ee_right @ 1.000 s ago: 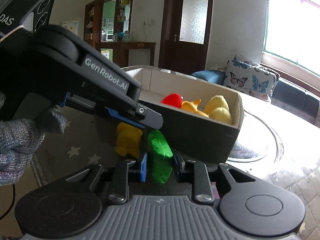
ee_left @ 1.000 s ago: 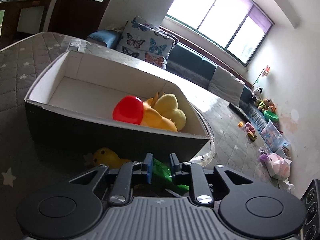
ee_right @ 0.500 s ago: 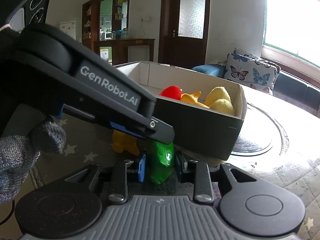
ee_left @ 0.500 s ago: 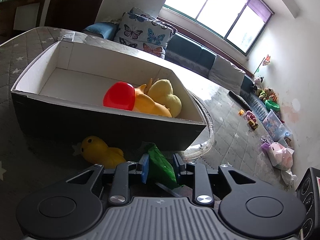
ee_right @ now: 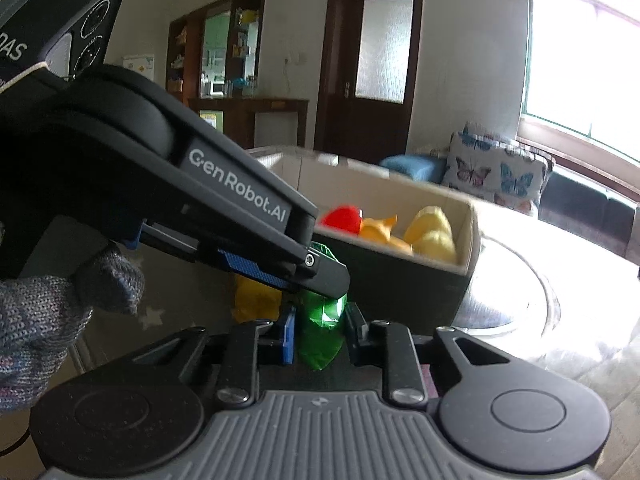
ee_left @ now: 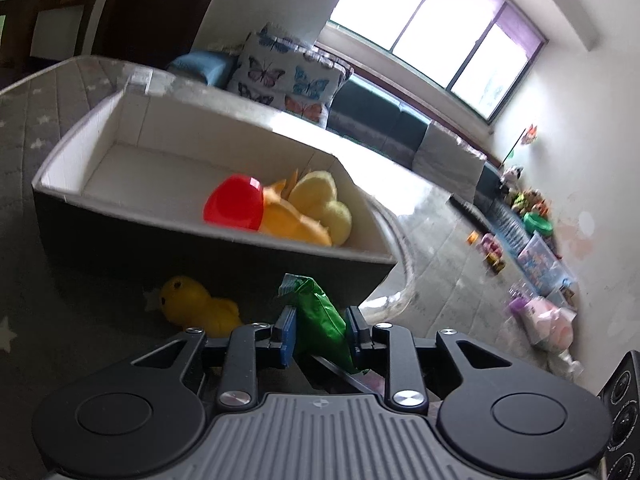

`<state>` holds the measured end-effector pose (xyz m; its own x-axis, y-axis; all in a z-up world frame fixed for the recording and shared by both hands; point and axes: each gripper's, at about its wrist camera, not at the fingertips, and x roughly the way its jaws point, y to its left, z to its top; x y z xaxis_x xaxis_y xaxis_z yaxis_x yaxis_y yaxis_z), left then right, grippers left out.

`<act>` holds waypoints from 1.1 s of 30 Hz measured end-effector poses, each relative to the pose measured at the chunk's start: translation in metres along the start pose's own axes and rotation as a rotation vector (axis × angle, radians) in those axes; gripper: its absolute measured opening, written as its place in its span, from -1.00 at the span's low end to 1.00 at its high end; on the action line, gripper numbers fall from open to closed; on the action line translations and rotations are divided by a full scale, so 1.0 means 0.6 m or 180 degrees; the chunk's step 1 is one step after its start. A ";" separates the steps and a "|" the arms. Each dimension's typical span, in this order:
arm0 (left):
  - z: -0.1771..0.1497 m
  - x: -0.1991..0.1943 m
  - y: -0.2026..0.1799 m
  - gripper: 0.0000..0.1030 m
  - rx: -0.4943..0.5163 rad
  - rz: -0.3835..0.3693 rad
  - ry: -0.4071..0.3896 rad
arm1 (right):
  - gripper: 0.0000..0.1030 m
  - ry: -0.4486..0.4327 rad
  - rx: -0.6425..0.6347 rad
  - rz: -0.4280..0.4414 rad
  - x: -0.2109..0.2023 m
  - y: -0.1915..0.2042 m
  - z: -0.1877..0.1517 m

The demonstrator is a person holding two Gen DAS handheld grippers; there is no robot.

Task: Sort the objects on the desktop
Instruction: 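Lift the green block with both grippers and carry it over the box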

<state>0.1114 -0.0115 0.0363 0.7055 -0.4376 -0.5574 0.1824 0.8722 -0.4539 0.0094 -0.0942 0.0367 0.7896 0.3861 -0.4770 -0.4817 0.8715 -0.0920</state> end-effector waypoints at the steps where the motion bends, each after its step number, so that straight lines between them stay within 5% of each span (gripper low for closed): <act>1: 0.005 -0.008 -0.001 -0.45 -0.0008 -0.0015 -0.0056 | -0.56 -0.0046 -0.0031 -0.0008 -0.004 0.002 0.006; 13: 0.095 -0.031 0.037 -0.45 -0.0115 0.0133 -0.0560 | -0.56 -0.0342 -0.0296 0.0084 0.066 0.017 0.114; 23: 0.152 0.035 0.113 -0.45 -0.0377 0.0285 -0.0435 | -0.56 -0.0093 -0.0266 0.0218 0.193 0.023 0.149; 33: 0.152 0.064 0.150 -0.45 -0.0438 0.0419 -0.0320 | -0.55 0.0193 -0.0155 0.0253 0.263 0.008 0.135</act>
<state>0.2172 0.0704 0.0373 0.7832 -0.2918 -0.5491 -0.0062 0.8793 -0.4762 0.1624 -0.0046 0.0321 0.7243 0.4331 -0.5364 -0.5611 0.8225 -0.0935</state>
